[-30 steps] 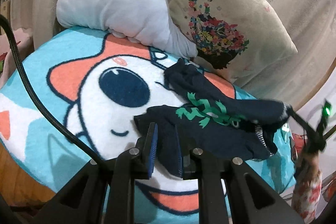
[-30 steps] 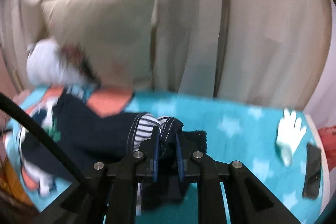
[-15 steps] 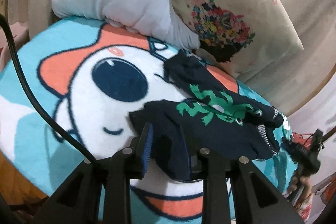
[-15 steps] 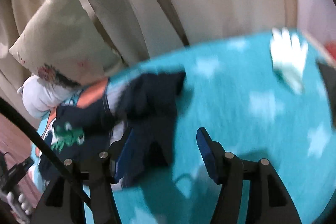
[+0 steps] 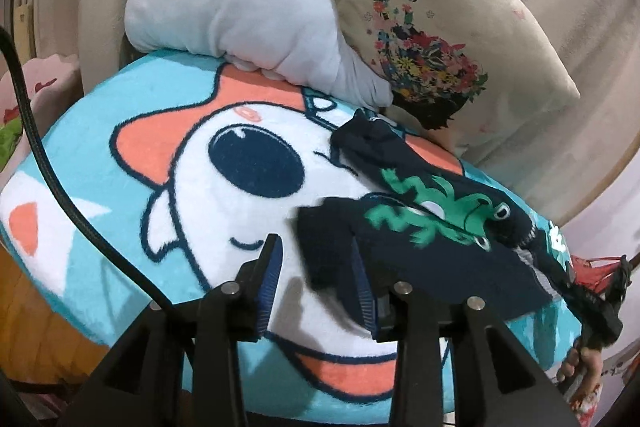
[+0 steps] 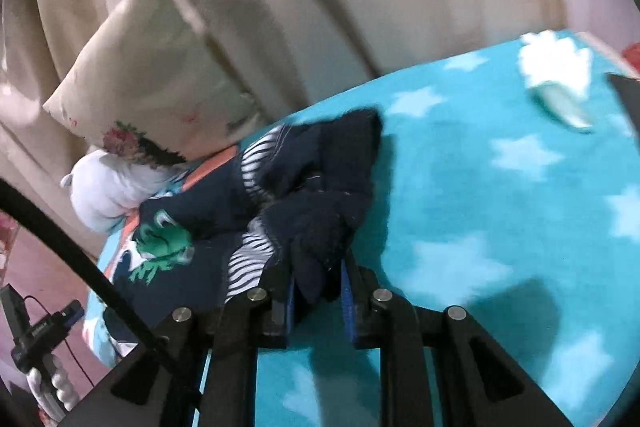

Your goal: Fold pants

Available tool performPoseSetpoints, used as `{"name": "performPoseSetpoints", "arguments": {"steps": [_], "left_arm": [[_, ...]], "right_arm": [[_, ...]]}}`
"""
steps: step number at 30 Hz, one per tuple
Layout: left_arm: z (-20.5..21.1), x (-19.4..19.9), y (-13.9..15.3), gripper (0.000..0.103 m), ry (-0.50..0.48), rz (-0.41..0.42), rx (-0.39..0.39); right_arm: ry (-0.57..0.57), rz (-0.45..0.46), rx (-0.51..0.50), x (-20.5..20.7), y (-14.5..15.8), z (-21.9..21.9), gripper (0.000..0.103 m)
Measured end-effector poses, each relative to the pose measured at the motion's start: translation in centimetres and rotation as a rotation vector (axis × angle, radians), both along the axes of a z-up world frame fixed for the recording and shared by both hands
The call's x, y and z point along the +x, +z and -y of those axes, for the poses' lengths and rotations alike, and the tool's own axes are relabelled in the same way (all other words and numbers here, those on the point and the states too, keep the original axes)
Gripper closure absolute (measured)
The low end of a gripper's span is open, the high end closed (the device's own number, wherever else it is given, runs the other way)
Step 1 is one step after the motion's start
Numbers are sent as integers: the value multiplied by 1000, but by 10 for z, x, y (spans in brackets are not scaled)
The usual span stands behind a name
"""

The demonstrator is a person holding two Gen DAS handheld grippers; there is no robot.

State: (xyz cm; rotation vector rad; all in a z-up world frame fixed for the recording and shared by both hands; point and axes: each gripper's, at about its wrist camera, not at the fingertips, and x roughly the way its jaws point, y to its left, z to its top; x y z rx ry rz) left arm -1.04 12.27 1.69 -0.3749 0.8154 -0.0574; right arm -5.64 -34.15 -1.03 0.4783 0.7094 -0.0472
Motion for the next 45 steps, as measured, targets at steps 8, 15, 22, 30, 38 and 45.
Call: {"name": "performPoseSetpoints", "arguments": {"steps": [8,15,22,30,38,45], "left_arm": [[13,1,-4,62,-35,-20,0],[16,41,7,52,-35,-17,61],[36,134,-4,51,-105,-114,50],[67,212,-31,50,-226,-174,32],[102,230,-43,50,-340,-176,165],[106,223,-31,93,-315,-140,162]], "right_arm": [[-33,-82,-203,-30,2,2,65],[3,17,-229,-15,40,-9,56],[323,-1,-294,91,56,-73,43],[473,-239,-369,214,10,-103,43],[558,-314,-377,230,-19,-121,44],[566,-250,-412,217,-12,-137,98]]}}
